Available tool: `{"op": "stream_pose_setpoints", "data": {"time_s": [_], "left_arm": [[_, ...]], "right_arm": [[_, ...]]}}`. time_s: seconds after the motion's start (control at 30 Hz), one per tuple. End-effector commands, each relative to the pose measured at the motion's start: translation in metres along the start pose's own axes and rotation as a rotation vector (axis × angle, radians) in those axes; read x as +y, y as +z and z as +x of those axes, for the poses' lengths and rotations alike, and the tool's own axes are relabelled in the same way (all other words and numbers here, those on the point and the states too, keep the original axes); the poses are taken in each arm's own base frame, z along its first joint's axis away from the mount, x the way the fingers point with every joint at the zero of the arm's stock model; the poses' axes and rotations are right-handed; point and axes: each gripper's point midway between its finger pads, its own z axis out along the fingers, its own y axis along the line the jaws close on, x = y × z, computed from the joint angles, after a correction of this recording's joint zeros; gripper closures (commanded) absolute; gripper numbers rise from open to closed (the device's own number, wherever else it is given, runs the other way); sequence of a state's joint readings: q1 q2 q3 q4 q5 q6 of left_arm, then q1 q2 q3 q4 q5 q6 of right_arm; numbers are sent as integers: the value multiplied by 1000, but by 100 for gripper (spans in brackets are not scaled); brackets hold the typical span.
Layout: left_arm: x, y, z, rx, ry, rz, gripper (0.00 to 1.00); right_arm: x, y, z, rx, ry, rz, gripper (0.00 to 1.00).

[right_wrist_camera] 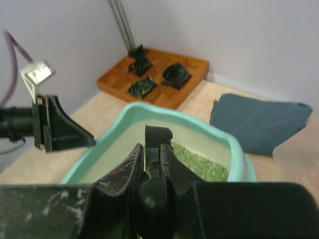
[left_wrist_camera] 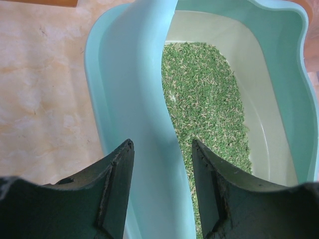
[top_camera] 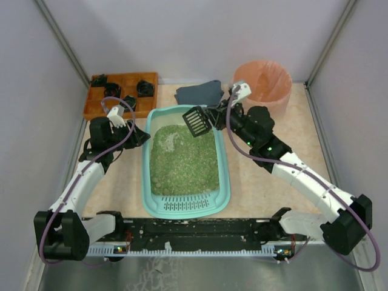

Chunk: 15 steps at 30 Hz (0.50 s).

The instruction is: Clean the litter box

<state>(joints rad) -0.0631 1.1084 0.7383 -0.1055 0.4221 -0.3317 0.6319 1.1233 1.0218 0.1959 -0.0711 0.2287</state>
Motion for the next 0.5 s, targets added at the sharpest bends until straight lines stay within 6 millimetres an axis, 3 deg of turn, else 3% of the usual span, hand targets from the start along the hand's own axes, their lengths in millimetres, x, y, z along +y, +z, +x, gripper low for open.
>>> {"op": "stream_pose_setpoints", "data": {"time_s": [0.0, 0.2, 0.47], "left_arm": [[-8, -1, -7, -16, 22, 30, 44], [-7, -1, -7, -13, 20, 28, 44], [-6, 0, -6, -10, 17, 28, 44]], "right_arm": [[5, 5, 28, 114, -121, 51, 100], [13, 9, 88, 316, -150, 47, 100], [17, 9, 142, 406, -60, 33, 100]]}}
